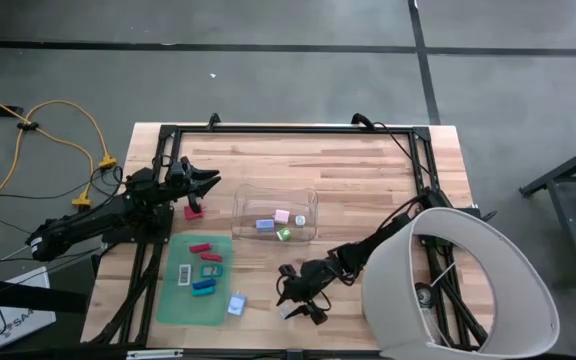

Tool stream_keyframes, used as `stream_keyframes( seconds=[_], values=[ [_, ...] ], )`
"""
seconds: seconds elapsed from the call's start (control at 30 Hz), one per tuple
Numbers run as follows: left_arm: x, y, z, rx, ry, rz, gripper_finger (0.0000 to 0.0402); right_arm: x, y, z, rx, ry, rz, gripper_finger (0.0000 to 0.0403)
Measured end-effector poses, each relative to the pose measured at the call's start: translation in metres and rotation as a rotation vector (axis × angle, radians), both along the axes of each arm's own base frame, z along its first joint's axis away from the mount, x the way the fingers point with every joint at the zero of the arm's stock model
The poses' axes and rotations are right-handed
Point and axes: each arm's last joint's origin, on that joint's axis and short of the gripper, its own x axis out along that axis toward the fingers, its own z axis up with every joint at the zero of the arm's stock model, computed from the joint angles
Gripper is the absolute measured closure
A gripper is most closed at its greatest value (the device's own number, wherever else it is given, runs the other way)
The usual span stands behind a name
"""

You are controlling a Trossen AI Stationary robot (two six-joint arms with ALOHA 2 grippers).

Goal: Pick & Place Office items
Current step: Put the green charger adapter into the transparent bin

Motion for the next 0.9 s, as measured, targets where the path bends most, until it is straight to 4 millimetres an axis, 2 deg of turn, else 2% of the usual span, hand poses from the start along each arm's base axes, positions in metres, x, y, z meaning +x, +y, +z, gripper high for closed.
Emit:
stream_keyframes(
  seconds=[0.9],
  values=[
    [0.0, 0.0, 0.0, -0.001, 0.0, 0.0, 0.0299, -0.007, -0.004, -0.013, -0.065, 0.147, -0.004, 0.0222]
  ],
)
